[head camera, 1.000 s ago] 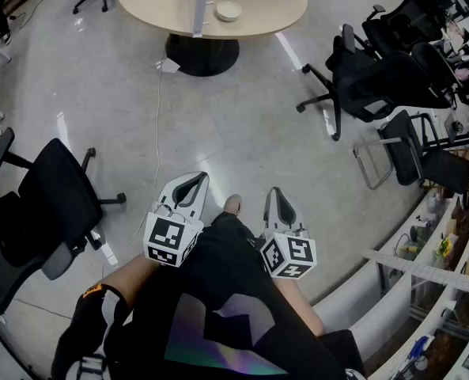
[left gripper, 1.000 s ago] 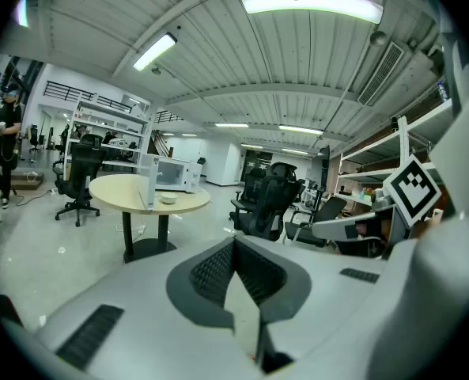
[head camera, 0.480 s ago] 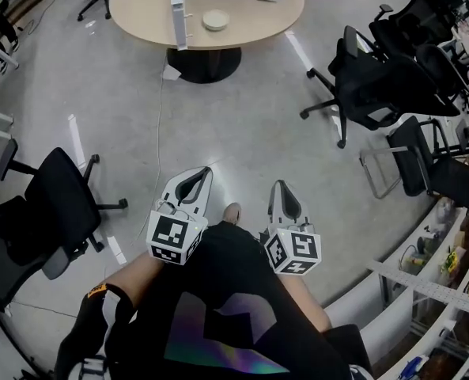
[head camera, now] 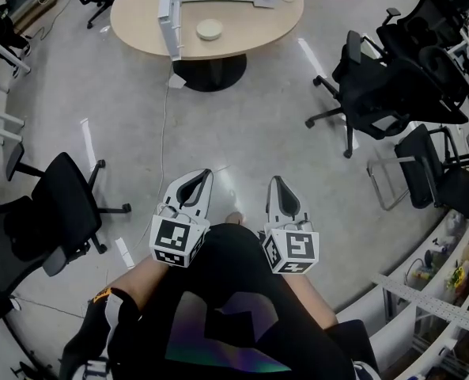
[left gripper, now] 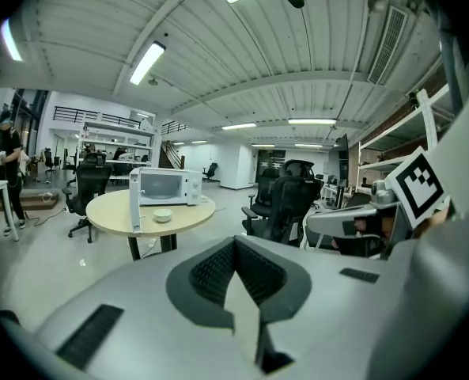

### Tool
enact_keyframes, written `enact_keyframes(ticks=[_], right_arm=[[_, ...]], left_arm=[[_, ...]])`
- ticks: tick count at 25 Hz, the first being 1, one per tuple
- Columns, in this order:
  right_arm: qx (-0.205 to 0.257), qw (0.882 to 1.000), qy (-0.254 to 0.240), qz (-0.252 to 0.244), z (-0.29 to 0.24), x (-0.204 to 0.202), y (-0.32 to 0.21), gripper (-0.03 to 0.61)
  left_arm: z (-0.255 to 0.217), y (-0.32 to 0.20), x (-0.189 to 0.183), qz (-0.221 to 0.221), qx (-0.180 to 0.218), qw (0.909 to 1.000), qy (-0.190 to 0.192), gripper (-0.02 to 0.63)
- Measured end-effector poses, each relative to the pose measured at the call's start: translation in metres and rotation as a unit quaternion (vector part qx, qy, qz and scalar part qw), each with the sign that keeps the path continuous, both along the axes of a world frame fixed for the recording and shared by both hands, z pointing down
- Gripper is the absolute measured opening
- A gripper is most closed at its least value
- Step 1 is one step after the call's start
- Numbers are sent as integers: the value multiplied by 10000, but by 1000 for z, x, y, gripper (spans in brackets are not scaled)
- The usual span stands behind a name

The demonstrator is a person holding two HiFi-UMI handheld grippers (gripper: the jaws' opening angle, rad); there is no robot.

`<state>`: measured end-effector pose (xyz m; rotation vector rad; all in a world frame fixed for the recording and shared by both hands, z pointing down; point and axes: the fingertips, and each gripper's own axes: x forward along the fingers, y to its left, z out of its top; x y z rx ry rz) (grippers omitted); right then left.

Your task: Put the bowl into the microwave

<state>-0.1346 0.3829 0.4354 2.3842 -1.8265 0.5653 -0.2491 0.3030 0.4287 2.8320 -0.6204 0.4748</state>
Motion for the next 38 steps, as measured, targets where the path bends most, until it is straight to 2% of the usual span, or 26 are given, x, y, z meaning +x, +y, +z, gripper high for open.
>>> enact_keyframes(ticks=[7,16,21,28,38], right_arm=[[47,10000,-61,-58,5,28,15,15],[72,9997,-218,-106,11,41,17,15],[-26,9998,-217,-4,17,47,12,15],[-232,9992,-208,258,26,72,-10,15],[-614,9970,-280,376,42,101,-83,15]], left_arm=[[4,17,26,-105,59,9999,-78,46],[4,22,38,-208,133,9995,-183,46],[8,15,49,-57,111,9998,-180,46],[17,-10,81,297,-16,9995,-113,46],[33,-86,122,536,-326,9980,-126,46]])
